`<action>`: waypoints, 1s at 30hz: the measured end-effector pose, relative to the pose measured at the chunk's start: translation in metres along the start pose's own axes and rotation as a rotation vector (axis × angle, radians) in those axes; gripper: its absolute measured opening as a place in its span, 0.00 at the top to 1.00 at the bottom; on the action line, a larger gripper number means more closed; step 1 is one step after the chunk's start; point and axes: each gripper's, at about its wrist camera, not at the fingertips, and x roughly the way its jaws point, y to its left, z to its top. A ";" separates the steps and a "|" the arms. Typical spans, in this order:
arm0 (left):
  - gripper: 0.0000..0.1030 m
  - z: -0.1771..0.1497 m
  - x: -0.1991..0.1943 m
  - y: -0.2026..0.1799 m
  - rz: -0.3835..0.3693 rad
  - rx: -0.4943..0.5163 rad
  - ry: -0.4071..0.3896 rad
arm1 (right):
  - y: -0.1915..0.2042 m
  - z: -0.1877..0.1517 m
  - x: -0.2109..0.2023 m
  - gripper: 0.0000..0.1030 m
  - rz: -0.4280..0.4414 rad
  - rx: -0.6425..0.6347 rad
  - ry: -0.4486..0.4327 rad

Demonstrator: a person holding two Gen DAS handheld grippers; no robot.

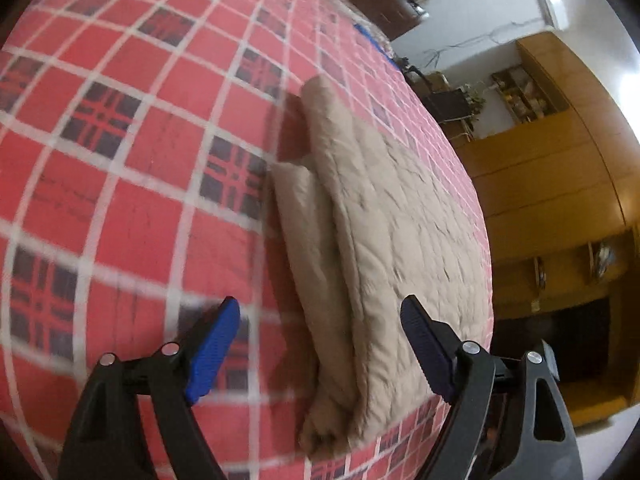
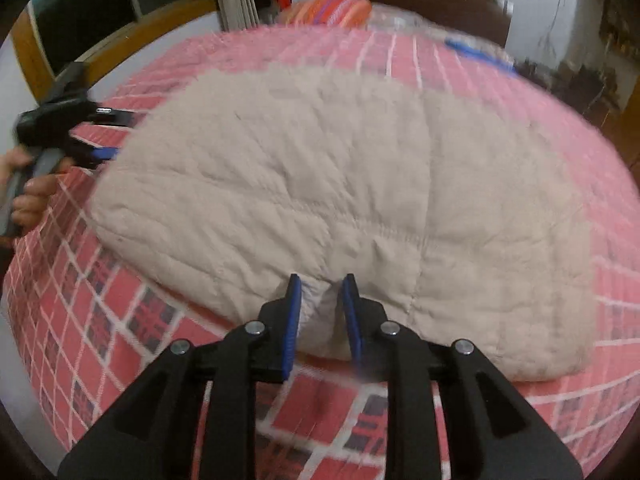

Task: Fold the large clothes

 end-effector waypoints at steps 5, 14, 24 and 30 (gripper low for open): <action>0.20 0.022 0.012 0.001 -0.053 -0.019 0.019 | 0.075 -0.004 -0.030 0.28 -0.184 -0.255 -0.092; 0.20 0.031 0.041 -0.015 -0.066 -0.014 0.079 | 0.216 -0.040 0.028 0.25 -0.471 -0.713 -0.190; 0.21 0.055 0.059 -0.023 -0.036 -0.007 0.131 | 0.256 -0.034 0.074 0.24 -0.604 -0.852 -0.195; 0.28 0.062 0.064 -0.025 -0.011 -0.008 0.154 | 0.272 -0.016 0.083 0.24 -0.615 -0.853 -0.225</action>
